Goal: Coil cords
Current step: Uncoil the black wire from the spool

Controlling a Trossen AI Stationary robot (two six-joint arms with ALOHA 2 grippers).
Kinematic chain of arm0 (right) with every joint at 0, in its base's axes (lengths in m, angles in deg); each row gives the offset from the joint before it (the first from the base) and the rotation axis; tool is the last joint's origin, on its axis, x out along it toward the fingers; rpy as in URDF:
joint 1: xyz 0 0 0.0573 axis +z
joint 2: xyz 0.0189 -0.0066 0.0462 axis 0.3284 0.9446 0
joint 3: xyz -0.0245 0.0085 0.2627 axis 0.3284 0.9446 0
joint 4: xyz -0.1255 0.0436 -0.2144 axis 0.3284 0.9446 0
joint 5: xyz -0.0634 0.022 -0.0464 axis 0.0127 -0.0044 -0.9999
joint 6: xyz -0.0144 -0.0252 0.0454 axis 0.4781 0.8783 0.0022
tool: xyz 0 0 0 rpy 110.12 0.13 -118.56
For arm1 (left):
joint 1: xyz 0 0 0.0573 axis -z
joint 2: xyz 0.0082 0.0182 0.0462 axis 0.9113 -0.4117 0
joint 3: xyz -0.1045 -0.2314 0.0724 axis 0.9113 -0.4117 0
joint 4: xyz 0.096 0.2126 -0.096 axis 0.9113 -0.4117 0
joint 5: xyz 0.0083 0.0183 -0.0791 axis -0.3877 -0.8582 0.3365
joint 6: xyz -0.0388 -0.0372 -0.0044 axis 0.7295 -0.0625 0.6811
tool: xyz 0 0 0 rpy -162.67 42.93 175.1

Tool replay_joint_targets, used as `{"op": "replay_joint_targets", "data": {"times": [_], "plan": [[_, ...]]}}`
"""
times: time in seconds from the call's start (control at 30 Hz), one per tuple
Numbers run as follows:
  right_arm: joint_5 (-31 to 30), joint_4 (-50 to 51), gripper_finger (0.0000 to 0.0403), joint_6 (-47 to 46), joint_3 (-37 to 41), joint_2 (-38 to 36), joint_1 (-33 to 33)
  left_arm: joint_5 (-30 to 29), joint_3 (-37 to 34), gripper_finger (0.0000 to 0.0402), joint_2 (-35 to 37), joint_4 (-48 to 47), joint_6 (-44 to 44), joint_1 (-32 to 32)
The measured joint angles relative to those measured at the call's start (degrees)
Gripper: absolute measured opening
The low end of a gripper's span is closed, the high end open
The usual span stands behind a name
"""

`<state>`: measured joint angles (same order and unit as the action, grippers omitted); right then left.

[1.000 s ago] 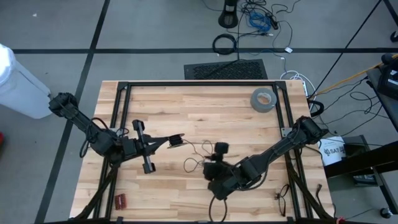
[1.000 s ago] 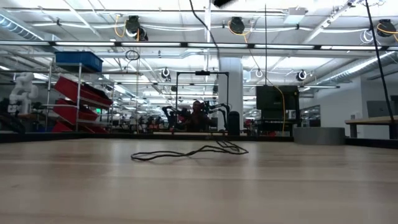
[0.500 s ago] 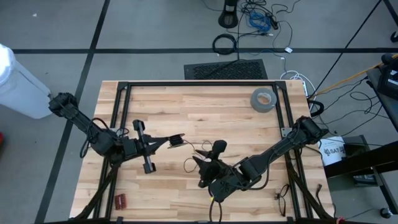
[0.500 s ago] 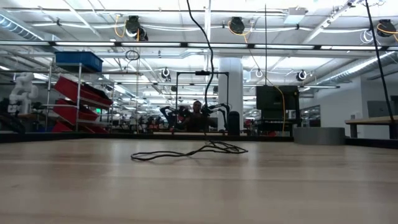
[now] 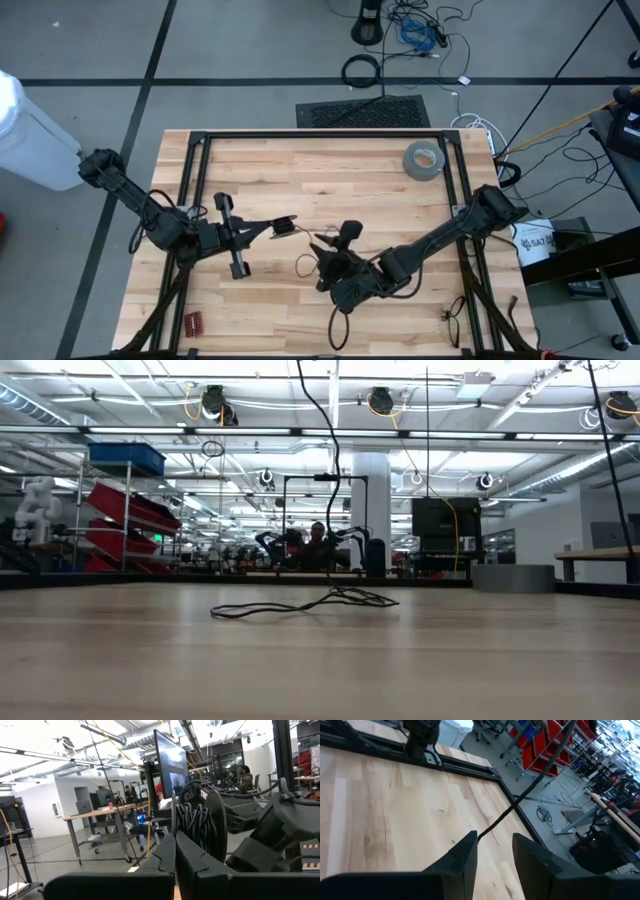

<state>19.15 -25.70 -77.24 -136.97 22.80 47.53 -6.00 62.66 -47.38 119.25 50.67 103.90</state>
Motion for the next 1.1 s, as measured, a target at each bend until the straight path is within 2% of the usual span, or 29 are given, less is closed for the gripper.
{"op": "replay_joint_targets", "data": {"times": [0.4,0.63,0.8,1.1], "plan": [[0.0,-7.8,0.0062,4.8,0.8,0.0,0.5,0.0,0.0,0.0001,0.0,0.0,0.0,0.0],[0.3,-7.9,0.0006,5.8,0.8,0.0,1.0,0.0,0.0,0.0001,0.0,0.0,0.0,0.0],[2.0,-9.8,0.0002,5.7,0.8,0.0,1.0,0.0,0.0,0.0001,0.0,0.0,0.1,0.0],[7.6,-19.9,0.0001,9.3,0.8,0.0,1.0,0.0,0.0,0.0001,-0.9,0.2,0.6,-1.4]]}}
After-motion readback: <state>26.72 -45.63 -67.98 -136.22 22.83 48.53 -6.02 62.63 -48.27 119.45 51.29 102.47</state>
